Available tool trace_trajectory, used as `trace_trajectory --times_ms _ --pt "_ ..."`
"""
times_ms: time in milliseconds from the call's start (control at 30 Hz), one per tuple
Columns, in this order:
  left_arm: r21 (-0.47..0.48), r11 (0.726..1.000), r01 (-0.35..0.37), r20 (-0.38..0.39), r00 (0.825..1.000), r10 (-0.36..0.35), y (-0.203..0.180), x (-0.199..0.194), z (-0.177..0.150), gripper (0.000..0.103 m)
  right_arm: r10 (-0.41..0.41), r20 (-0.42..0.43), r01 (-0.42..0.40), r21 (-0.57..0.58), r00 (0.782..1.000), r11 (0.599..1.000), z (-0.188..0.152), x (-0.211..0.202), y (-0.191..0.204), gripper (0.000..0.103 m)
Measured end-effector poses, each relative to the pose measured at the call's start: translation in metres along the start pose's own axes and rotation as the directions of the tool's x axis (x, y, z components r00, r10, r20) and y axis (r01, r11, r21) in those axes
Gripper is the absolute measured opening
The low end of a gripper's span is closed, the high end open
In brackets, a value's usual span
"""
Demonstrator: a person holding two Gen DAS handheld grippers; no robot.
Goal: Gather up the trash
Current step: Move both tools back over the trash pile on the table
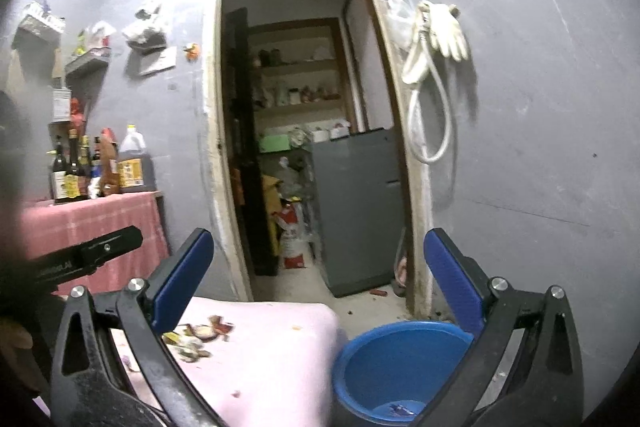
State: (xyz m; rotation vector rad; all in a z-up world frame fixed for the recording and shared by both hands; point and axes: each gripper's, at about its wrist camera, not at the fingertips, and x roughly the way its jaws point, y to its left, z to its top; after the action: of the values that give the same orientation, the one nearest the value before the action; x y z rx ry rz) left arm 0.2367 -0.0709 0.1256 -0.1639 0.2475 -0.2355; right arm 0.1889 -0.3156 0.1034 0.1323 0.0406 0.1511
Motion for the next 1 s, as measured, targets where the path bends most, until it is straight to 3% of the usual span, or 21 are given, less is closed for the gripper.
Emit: trace_trajectory --times_ms 267,467,867,1000 --pt "-0.005 0.993 -0.122 0.033 0.992 0.122 0.051 -0.047 -0.006 0.101 0.096 0.030 -0.096 -0.003 0.995 0.995 -0.007 0.005 0.057 0.103" --pt "-0.019 0.980 -0.198 0.012 0.980 0.199 0.091 -0.058 -0.021 0.101 0.158 -0.013 -0.158 -0.031 0.987 0.987 -0.022 0.019 0.088 0.103" --pt "-0.047 0.968 -0.247 -0.202 0.951 0.233 0.128 -0.024 -0.079 0.101 0.215 -0.204 -0.234 -0.071 0.955 0.970 -0.076 0.065 0.108 0.103" --pt "-0.030 0.971 -0.236 -0.293 0.931 0.217 0.132 -0.007 -0.096 0.101 0.225 -0.268 -0.255 -0.081 0.937 0.964 -0.092 0.077 0.110 0.102"
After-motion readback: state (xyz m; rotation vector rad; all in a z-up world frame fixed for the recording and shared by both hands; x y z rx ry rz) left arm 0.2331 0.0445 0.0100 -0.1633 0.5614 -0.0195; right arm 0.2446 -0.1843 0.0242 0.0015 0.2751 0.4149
